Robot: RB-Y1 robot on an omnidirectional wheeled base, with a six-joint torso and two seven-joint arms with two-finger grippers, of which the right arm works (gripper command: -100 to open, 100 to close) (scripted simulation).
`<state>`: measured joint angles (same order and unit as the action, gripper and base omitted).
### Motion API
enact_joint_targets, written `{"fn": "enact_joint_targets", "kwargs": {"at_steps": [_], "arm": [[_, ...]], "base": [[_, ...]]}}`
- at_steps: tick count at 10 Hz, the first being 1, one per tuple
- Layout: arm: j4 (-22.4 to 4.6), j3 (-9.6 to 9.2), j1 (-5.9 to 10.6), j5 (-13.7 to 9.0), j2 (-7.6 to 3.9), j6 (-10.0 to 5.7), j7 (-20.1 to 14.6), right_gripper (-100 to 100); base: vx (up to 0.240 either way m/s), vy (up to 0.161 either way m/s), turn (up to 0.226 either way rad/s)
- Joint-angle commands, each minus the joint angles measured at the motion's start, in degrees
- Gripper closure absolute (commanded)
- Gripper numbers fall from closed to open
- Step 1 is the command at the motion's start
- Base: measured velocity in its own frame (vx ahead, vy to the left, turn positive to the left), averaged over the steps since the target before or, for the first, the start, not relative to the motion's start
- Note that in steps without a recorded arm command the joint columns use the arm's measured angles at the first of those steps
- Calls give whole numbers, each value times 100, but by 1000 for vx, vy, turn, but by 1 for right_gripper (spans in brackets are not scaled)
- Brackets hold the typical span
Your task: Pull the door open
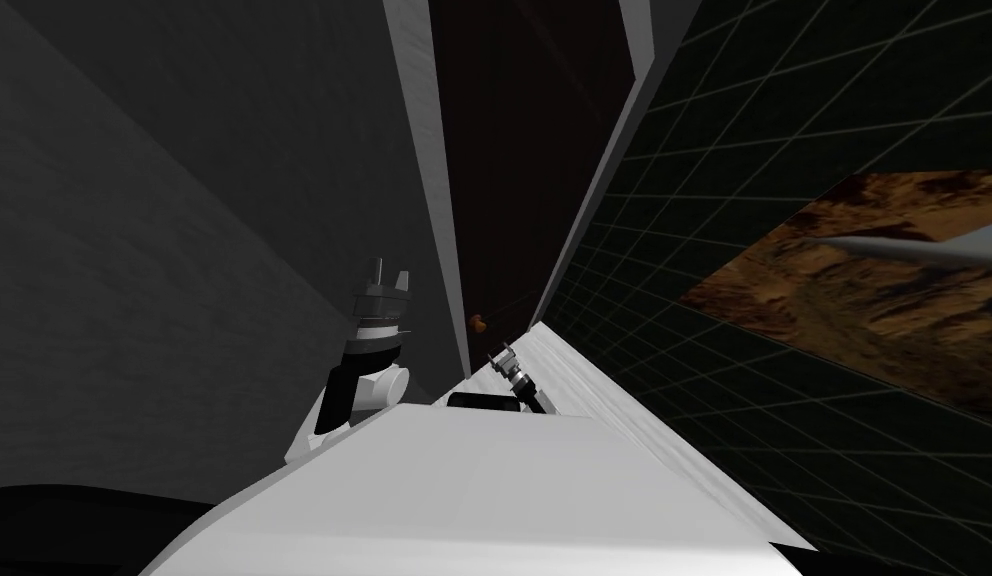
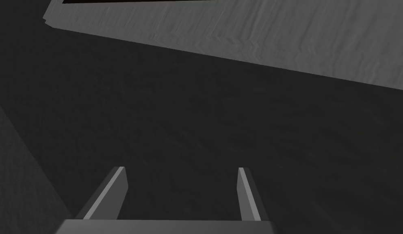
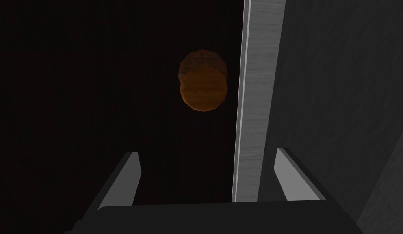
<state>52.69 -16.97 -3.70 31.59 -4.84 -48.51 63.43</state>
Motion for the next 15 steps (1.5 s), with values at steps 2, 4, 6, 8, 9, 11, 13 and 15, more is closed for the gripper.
{"fn": "enact_joint_targets", "kwargs": {"at_steps": [2,4,6,8,9,11,13,15], "arm": [[-38,56,26,-36,-4,0,47,-100],[-82,148,60,-100,-13,12,101,-100],[-143,278,108,-189,-22,28,176,-100],[-245,493,188,-336,-32,55,301,-100],[-245,493,188,-336,-32,55,301,-100],[-369,755,284,-516,-36,88,453,-100],[-471,970,364,-663,-35,115,578,-100],[-580,1198,448,-820,-27,144,711,-100]], "base": [[-11,-23,18],[-157,-127,82],[-176,-77,134],[-186,-63,258],[-127,-19,88],[-106,4,249],[-89,33,309],[-78,57,312]]}}
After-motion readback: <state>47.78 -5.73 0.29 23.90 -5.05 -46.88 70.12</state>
